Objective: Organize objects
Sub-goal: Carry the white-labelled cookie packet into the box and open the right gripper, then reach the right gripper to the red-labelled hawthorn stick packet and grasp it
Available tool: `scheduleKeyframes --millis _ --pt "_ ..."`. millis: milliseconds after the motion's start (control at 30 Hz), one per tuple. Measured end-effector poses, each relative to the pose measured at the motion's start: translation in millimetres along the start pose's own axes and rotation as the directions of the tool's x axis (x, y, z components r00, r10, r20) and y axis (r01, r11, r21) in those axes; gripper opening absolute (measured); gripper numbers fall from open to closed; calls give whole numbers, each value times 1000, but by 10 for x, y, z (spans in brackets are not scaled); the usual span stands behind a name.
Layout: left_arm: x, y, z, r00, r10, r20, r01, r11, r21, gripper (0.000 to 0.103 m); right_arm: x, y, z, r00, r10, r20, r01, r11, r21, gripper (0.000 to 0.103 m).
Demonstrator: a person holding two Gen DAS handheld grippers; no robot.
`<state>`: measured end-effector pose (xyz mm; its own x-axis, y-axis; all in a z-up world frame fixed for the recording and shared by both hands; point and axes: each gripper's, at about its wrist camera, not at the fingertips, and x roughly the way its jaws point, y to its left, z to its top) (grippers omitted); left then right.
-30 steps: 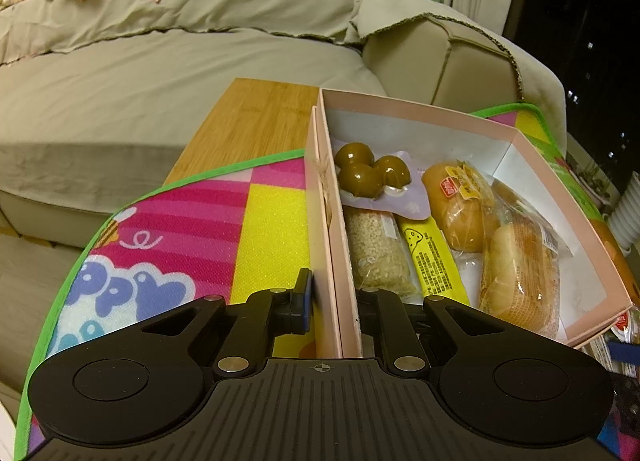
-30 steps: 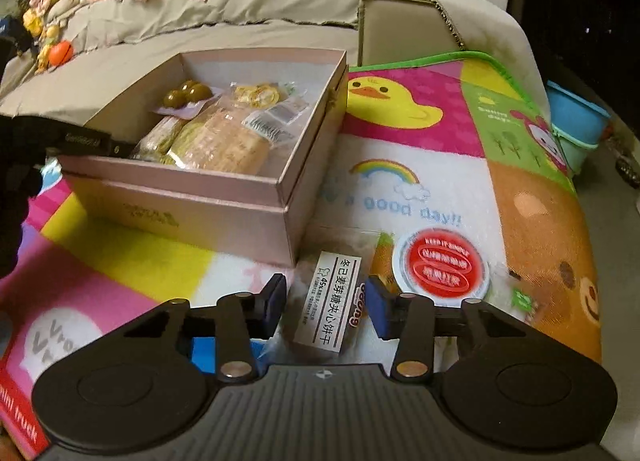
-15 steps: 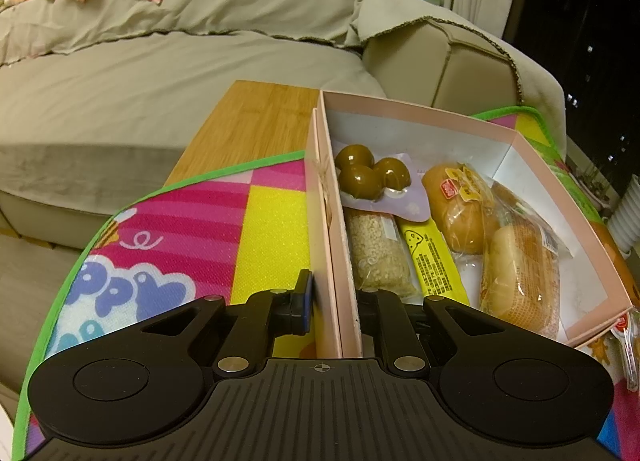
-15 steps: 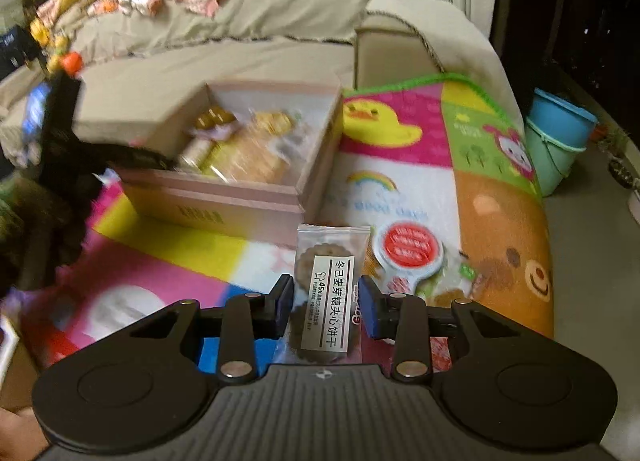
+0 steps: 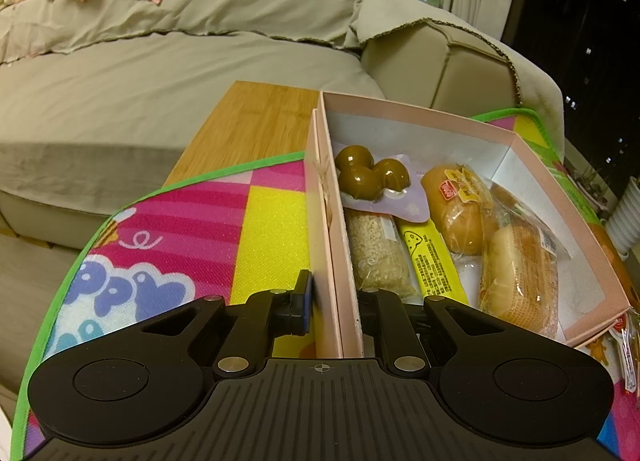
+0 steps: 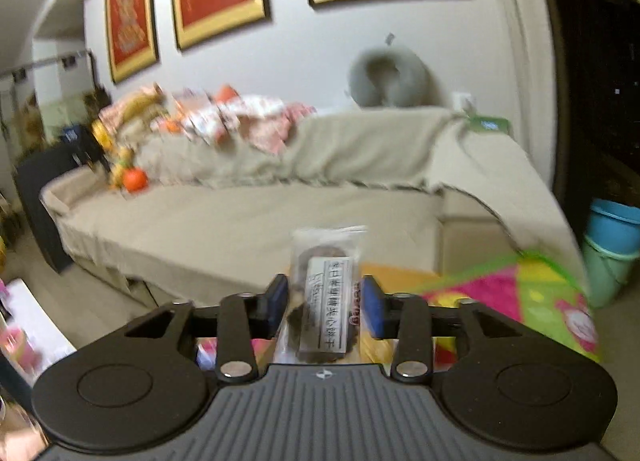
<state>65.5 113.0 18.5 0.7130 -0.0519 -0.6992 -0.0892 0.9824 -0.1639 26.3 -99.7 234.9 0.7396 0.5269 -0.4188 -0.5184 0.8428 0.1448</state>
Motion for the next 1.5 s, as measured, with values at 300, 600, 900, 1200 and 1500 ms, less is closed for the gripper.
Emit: scheduleKeyframes --millis 300,600,900,1200,1500 --pt "-5 -19 24 1000 -1 1 1 1000 5 15 321 -292 -289 995 -77 -67 80 996 38 65" --pt "-6 -20 21 1000 -1 1 1 1000 5 15 -171 -1005 -1156 916 -349 -197 363 931 34 72" --pt "-2 -24 4 1000 2 -1 -2 1000 10 15 -269 -1228 -1913 838 -408 -362 453 890 45 72" --pt "4 -16 1 1000 -2 2 2 1000 9 15 -55 -1418 -1989 844 -382 -376 477 855 204 72" --pt "10 -6 12 1000 -6 3 6 1000 11 15 -33 -1211 -1914 852 -350 -390 423 898 118 42"
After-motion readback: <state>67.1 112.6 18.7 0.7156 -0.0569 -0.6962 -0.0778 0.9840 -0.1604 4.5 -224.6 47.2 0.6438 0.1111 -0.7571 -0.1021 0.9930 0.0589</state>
